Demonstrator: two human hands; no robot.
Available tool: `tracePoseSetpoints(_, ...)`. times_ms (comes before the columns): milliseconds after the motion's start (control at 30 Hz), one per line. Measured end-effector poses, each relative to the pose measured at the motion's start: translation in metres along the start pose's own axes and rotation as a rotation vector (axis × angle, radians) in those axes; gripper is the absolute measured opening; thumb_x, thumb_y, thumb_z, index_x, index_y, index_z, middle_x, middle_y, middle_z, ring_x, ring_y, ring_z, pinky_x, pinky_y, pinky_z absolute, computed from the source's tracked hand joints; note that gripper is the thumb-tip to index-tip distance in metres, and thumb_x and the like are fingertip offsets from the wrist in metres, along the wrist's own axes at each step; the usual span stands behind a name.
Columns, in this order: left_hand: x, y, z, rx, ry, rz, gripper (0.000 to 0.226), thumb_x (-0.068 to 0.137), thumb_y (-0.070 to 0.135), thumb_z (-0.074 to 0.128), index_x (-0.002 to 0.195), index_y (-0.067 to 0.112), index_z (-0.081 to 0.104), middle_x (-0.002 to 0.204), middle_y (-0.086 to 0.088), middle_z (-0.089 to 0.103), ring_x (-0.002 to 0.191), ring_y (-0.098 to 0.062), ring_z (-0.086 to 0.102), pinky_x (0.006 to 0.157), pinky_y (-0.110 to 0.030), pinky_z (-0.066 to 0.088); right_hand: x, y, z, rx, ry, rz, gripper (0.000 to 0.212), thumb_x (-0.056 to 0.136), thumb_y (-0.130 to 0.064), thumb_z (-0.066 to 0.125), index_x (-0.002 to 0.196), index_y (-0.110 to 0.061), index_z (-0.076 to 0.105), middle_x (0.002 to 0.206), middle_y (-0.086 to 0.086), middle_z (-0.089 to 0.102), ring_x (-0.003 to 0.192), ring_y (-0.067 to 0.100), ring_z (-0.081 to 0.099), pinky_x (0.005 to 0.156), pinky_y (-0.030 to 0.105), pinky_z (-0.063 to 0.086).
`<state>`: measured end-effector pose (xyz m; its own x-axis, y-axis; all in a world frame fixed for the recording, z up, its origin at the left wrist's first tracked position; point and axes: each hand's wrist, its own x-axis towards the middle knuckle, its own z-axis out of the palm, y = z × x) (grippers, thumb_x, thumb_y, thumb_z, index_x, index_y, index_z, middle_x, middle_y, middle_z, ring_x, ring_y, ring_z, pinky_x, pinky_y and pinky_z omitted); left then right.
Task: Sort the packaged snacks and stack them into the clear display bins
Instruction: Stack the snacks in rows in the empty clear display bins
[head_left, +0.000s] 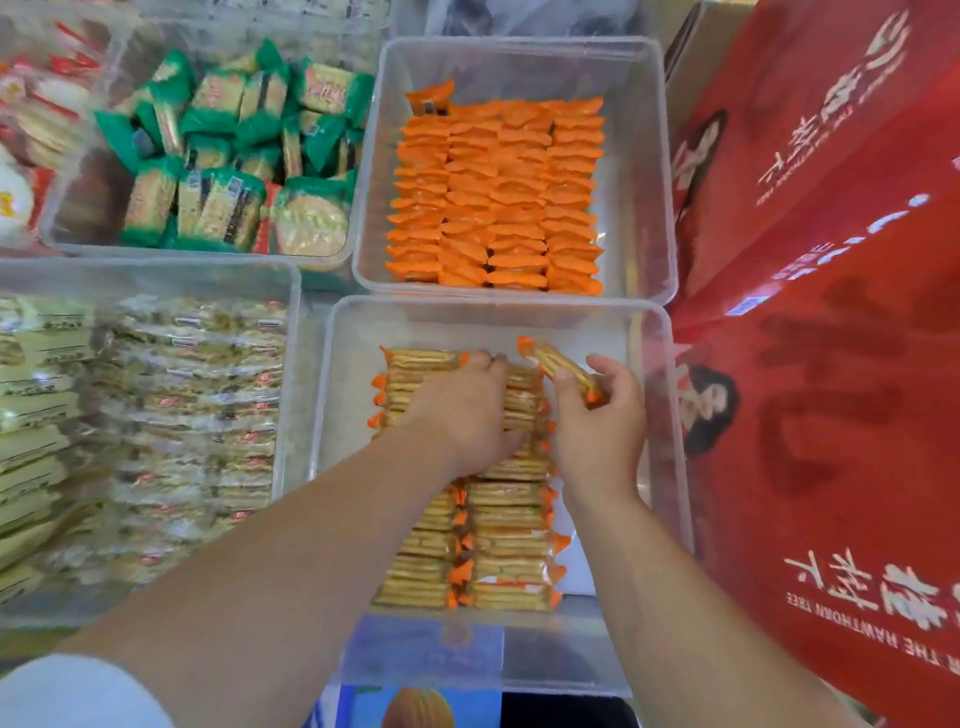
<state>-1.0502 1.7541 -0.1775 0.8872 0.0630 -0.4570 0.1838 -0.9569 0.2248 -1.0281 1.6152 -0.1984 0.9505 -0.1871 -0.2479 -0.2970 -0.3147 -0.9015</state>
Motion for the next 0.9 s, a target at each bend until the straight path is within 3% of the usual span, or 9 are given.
tracePoseSetpoints(167,0.0,-0.004,0.002,-0.022,-0.029,0.018,0.079,0.085,0.058,0.069,0.147,0.018,0.042,0.144,-0.002,0.047,0.13,-0.027,0.053,0.101,-0.044,0.049,0.015,0.002,0.016,-0.021,-0.019,0.063,0.027,0.085,-0.032,0.078,0.107,-0.03,0.063,0.101,-0.012,0.067,0.094,0.008,0.065,0.087,0.031,0.054)
tracePoseSetpoints(367,-0.004,-0.012,0.006,-0.025,-0.014,0.066,0.082,0.087,0.053,0.069,0.155,0.018,0.038,0.159,-0.001,0.042,0.135,-0.027,0.052,0.107,-0.044,0.048,0.029,0.01,0.027,-0.075,-0.035,0.142,0.036,0.08,-0.034,0.083,0.106,-0.029,0.058,0.096,-0.016,0.061,0.09,0.004,0.062,0.078,0.025,0.05)
tracePoseSetpoints(500,-0.014,-0.014,0.006,-0.044,-0.037,0.067,0.09,0.088,0.054,0.069,0.16,0.019,0.029,0.17,0.001,0.023,0.147,-0.025,0.04,0.115,-0.042,0.042,0.034,0.014,0.032,-0.143,-0.004,0.154,0.035,0.081,-0.036,0.082,0.101,-0.024,0.055,0.097,-0.007,0.062,0.089,0.016,0.064,0.073,0.028,0.048)
tracePoseSetpoints(600,-0.03,-0.012,0.001,-0.024,-0.028,0.048,0.083,0.088,0.054,0.069,0.156,0.019,0.037,0.171,0.0,0.017,0.146,-0.027,0.039,0.111,-0.042,0.042,0.031,0.015,0.038,-0.202,0.011,0.108,0.033,0.081,-0.036,0.081,0.097,-0.025,0.055,0.105,0.0,0.058,0.078,0.007,0.057,0.068,0.022,0.043)
tracePoseSetpoints(667,-0.049,-0.011,-0.005,-0.005,0.053,0.03,0.074,0.088,0.055,0.068,0.15,0.019,0.046,0.169,-0.004,0.025,0.144,-0.029,0.039,0.114,-0.045,0.039,0.031,0.013,0.044,-0.205,0.031,0.114,0.031,0.081,-0.036,0.082,0.096,-0.028,0.055,0.104,-0.002,0.05,0.072,0.001,0.051,0.064,0.018,0.037)
tracePoseSetpoints(767,-0.083,-0.022,-0.011,0.034,0.331,-0.036,0.067,0.081,0.051,0.075,0.136,0.015,0.061,0.153,-0.015,0.048,0.136,-0.039,0.046,0.112,-0.054,0.039,0.03,0.014,0.049,-0.238,0.032,0.126,0.029,0.081,-0.039,0.082,0.095,-0.029,0.058,0.1,-0.005,0.042,0.073,0.01,0.055,0.073,0.025,0.042)
tracePoseSetpoints(833,-0.103,-0.032,-0.007,0.034,0.451,-0.151,0.073,0.078,0.051,0.077,0.137,0.011,0.06,0.152,-0.023,0.047,0.14,-0.047,0.041,0.114,-0.062,0.035,0.029,0.015,0.05,-0.273,0.022,0.133,0.027,0.082,-0.041,0.08,0.094,-0.029,0.06,0.103,-0.004,0.042,0.079,0.021,0.059,0.076,0.029,0.045)
tracePoseSetpoints(900,-0.119,-0.039,0.003,0.03,0.444,-0.252,0.082,0.079,0.052,0.075,0.146,0.01,0.052,0.16,-0.027,0.034,0.148,-0.049,0.028,0.118,-0.066,0.026,0.03,0.015,0.05,-0.307,0.016,0.122,0.028,0.084,-0.043,0.078,0.094,-0.028,0.057,0.104,-0.002,0.048,0.085,0.025,0.06,0.076,0.031,0.045)
